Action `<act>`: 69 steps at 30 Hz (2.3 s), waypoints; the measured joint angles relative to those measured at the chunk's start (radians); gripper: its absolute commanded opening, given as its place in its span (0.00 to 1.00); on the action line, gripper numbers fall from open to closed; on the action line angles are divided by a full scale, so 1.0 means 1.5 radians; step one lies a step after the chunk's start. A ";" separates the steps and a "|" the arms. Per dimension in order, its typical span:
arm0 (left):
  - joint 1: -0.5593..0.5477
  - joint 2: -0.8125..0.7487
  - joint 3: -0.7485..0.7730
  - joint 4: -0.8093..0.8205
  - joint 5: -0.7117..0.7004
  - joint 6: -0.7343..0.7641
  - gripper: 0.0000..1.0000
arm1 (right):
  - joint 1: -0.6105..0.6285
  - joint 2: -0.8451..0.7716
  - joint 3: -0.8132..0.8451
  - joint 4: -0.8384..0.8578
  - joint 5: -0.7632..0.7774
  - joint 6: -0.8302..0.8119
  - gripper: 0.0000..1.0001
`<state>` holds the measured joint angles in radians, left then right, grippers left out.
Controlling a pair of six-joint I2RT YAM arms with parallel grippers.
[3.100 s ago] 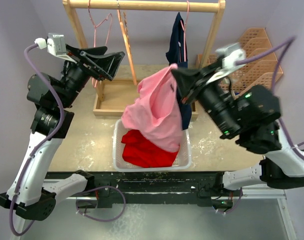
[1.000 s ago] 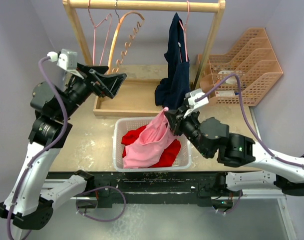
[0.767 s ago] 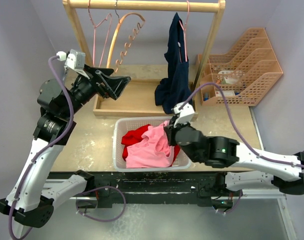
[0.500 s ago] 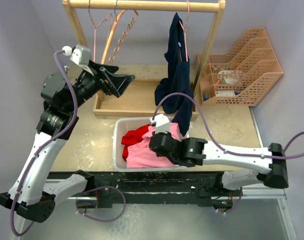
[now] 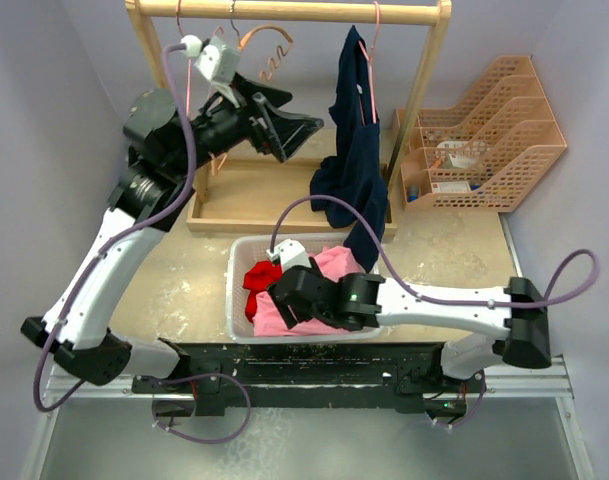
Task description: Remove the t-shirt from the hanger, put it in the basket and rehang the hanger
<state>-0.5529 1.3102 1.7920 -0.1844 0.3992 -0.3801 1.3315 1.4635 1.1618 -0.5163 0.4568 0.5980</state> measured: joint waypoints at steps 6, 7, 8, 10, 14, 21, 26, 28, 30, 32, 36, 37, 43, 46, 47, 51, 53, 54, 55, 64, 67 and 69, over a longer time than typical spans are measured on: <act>-0.023 0.121 0.092 -0.029 -0.003 0.014 0.99 | 0.009 -0.130 0.007 0.010 0.002 -0.043 0.74; -0.025 0.139 0.114 -0.035 -0.007 0.018 0.99 | 0.011 -0.154 0.007 0.015 0.002 -0.050 0.74; -0.027 0.159 0.142 -0.046 -0.009 0.021 0.99 | 0.011 -0.174 0.007 0.021 0.001 -0.056 0.74; -0.034 0.196 0.197 -0.064 -0.018 0.028 0.99 | 0.011 -0.210 0.003 0.037 -0.003 -0.066 0.74; -0.052 0.259 0.283 -0.085 -0.054 0.047 0.99 | 0.011 -0.241 -0.016 0.067 -0.014 -0.077 0.74; -0.075 0.376 0.391 -0.124 -0.135 0.089 0.99 | 0.018 -0.202 -0.042 0.089 -0.043 -0.079 0.73; -0.117 0.434 0.395 -0.133 -0.219 0.139 0.99 | 0.025 -0.183 -0.062 0.109 -0.057 -0.079 0.73; -0.131 0.453 0.399 -0.133 -0.235 0.148 0.99 | 0.026 -0.181 -0.070 0.119 -0.061 -0.078 0.73; -0.138 0.473 0.412 -0.132 -0.245 0.155 0.99 | 0.029 -0.180 -0.076 0.125 -0.067 -0.076 0.73; -0.139 0.490 0.425 -0.127 -0.255 0.159 0.99 | 0.030 -0.180 -0.083 0.132 -0.072 -0.074 0.73; -0.136 0.505 0.428 -0.108 -0.278 0.161 0.99 | 0.035 -0.180 -0.099 0.144 -0.075 -0.065 0.73; -0.135 0.507 0.428 -0.103 -0.285 0.161 0.99 | 0.038 -0.181 -0.102 0.148 -0.076 -0.063 0.73; -0.134 0.518 0.431 -0.062 -0.314 0.159 0.78 | 0.050 -0.182 -0.125 0.156 -0.078 -0.050 0.73; -0.134 0.524 0.434 -0.052 -0.321 0.158 0.61 | 0.056 -0.183 -0.125 0.157 -0.078 -0.046 0.73; -0.134 0.526 0.434 -0.050 -0.323 0.159 0.56 | 0.058 -0.183 -0.125 0.158 -0.077 -0.044 0.73; -0.134 0.529 0.433 -0.047 -0.328 0.158 0.32 | 0.065 -0.184 -0.125 0.158 -0.077 -0.043 0.73; -0.134 0.529 0.433 -0.045 -0.331 0.160 0.22 | 0.069 -0.184 -0.125 0.158 -0.074 -0.043 0.73; -0.134 0.529 0.431 -0.042 -0.334 0.159 0.14 | 0.071 -0.184 -0.125 0.157 -0.073 -0.043 0.73; -0.134 0.529 0.429 -0.041 -0.339 0.159 0.08 | 0.073 -0.184 -0.125 0.157 -0.072 -0.043 0.73; -0.129 0.511 0.375 0.011 -0.364 0.181 0.00 | 0.085 -0.184 -0.105 0.149 -0.065 -0.039 0.73; -0.129 0.495 0.350 0.026 -0.369 0.197 0.00 | 0.089 -0.184 -0.101 0.148 -0.056 -0.039 0.72; -0.128 0.491 0.344 0.032 -0.375 0.208 0.00 | 0.090 -0.184 -0.099 0.147 -0.052 -0.039 0.73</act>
<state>-0.7456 2.0472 2.3077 -0.1360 -0.1627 -0.0681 1.4662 1.1881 1.0138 -0.2958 0.3786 0.5392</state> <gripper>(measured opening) 0.020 0.728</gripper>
